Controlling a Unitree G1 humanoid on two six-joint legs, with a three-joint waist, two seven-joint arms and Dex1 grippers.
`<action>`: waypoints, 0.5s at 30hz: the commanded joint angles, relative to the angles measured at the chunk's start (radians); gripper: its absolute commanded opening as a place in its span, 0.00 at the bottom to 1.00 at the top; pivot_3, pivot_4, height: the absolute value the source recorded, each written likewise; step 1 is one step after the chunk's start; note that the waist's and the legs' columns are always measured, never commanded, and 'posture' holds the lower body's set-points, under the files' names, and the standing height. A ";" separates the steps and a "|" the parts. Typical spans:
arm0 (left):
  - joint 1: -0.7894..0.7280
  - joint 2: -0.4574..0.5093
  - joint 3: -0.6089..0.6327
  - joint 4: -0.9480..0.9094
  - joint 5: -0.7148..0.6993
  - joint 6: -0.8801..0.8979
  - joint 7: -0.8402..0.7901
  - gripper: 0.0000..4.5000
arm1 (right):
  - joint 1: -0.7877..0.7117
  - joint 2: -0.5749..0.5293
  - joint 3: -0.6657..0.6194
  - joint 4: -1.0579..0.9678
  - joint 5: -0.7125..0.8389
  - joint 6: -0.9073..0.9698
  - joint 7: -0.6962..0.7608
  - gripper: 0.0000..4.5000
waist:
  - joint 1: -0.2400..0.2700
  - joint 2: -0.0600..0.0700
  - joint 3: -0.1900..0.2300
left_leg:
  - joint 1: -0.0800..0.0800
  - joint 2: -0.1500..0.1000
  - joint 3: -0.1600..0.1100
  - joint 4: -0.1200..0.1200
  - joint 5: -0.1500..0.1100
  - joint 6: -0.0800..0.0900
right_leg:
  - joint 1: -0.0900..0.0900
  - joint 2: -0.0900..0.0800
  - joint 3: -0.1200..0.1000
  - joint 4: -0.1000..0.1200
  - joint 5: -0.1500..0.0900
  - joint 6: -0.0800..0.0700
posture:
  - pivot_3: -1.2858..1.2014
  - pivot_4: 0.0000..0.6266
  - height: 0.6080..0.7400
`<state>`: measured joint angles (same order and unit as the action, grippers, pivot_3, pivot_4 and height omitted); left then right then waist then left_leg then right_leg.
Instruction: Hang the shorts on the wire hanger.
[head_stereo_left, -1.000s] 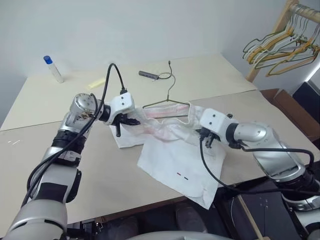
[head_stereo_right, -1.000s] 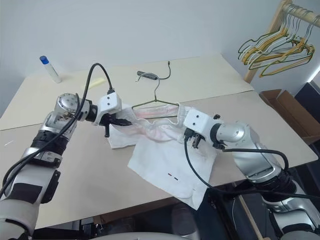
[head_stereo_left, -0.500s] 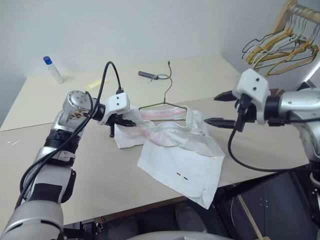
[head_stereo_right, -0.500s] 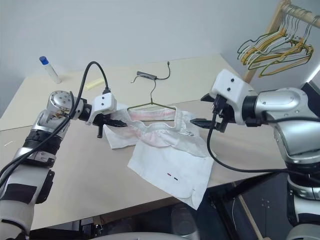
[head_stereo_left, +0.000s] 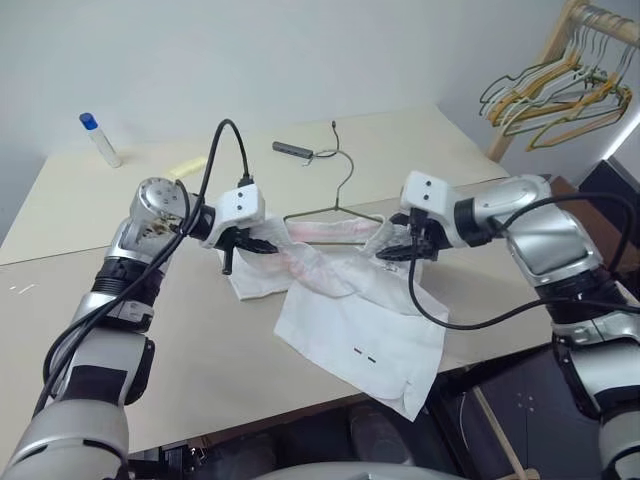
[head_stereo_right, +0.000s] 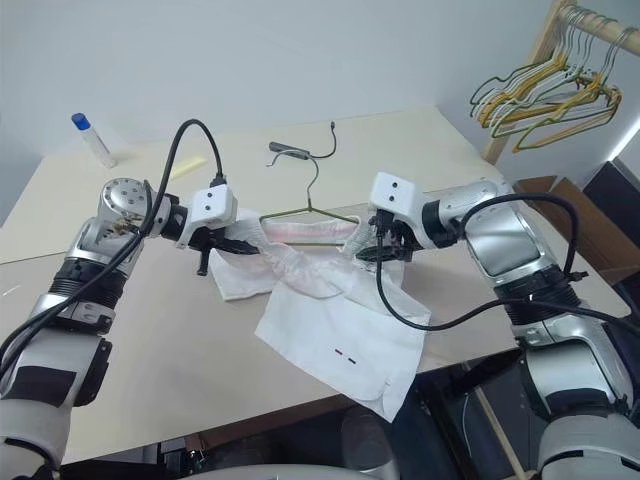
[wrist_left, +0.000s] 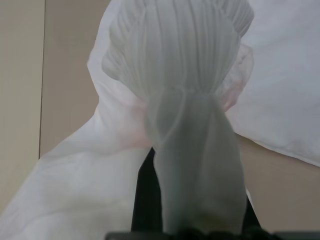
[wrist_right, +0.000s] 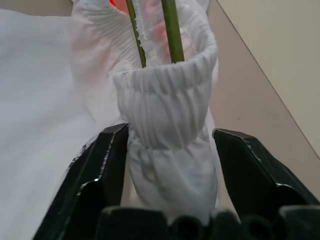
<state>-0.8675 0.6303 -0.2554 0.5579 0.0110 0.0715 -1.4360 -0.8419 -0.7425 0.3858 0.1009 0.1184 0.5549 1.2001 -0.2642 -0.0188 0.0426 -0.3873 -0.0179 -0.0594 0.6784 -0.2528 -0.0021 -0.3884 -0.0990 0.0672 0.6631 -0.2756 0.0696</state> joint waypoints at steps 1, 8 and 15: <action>-0.030 0.004 0.023 -0.034 -0.028 -0.008 -0.011 0.00 | -0.022 0.003 0.007 0.008 -0.023 -0.036 0.034 0.42 | 0.000 0.000 0.000 | 0.000 0.000 0.000 0.000 0.000 0.000 | 0.000 0.000 0.000 0.000 0.000 0.000 | 0.43 0.00 1.00; -0.051 -0.019 0.026 -0.014 -0.048 -0.044 -0.041 0.00 | -0.019 0.011 0.002 0.018 -0.037 -0.034 0.072 0.01 | -0.003 0.000 0.000 | 0.000 0.000 0.000 0.000 0.000 0.000 | 0.000 0.000 0.000 0.000 0.000 0.000 | 0.42 0.00 1.00; -0.073 -0.038 0.068 0.019 -0.106 -0.055 -0.092 0.25 | 0.024 -0.023 -0.066 -0.052 0.036 0.080 0.108 0.00 | -0.001 0.000 0.000 | 0.000 0.000 -0.001 0.000 0.000 0.000 | 0.000 0.000 -0.001 0.000 0.000 0.000 | 0.42 0.00 1.00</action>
<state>-0.9009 0.5970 -0.2175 0.5857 -0.0487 0.0350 -1.5067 -0.8074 -0.7522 0.3700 0.0893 0.1257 0.6031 1.3045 -0.2655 -0.0188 0.0426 -0.3877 -0.0180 -0.0603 0.6786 -0.2528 -0.0022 -0.3884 -0.0995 0.0664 0.6631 -0.2756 0.0697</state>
